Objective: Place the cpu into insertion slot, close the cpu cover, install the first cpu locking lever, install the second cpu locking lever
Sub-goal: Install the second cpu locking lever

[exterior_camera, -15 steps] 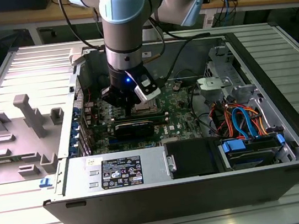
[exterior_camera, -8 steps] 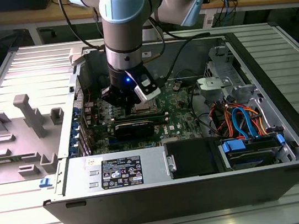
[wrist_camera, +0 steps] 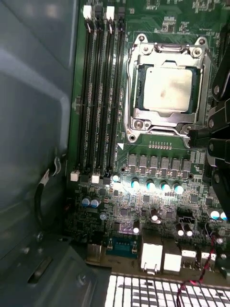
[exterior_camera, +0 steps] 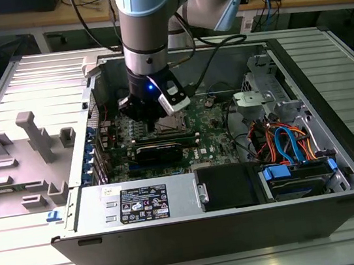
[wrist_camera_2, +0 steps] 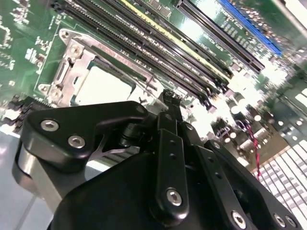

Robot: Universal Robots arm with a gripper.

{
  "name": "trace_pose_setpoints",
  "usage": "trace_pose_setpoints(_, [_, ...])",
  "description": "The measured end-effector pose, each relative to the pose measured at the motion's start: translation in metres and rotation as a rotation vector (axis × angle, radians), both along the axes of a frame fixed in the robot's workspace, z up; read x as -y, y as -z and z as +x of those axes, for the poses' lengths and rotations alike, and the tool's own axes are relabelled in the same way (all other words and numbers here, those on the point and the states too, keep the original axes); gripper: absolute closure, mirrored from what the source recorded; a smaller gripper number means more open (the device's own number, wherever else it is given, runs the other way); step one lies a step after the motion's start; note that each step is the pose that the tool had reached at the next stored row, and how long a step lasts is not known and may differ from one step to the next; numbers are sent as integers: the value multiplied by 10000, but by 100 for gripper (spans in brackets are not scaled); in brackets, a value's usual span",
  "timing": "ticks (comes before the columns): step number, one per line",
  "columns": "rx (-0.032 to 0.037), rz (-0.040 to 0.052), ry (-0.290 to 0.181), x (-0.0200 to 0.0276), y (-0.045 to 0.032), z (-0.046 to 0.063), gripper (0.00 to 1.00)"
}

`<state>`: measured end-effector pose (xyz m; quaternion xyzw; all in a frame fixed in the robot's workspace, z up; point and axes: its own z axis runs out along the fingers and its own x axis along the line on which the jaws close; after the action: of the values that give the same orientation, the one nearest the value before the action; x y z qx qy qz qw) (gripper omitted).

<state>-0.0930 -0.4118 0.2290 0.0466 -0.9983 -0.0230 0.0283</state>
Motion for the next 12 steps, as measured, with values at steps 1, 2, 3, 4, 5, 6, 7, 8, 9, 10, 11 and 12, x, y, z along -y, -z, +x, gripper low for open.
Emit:
trace_pose_setpoints(1, [-1,-2,0,0,-40,0,89])
trace_pose_setpoints(2, [-1,-1,0,0,-73,0,89])
trace_pose_setpoints(3, [0,0,0,-1,-115,0,89])
trace_pose_setpoints(4, [-1,-1,1,-1,-142,0,89])
trace_pose_setpoints(5, [0,0,0,-2,-171,0,89])
trace_pose_setpoints(6, [0,-1,0,-3,-194,0,89])
trace_pose_setpoints(7, [0,-1,1,-5,-216,0,89])
trace_pose_setpoints(8, [0,-1,1,-7,-240,1,89])
trace_pose_setpoints(9, [-1,-2,1,-10,-284,4,89])
trace_pose_setpoints(10, [-4,-1,0,-11,-310,12,89])
trace_pose_setpoints(11, [-14,1,1,-12,-320,39,89])
trace_pose_setpoints(12, [-47,-1,2,-12,-321,90,89])
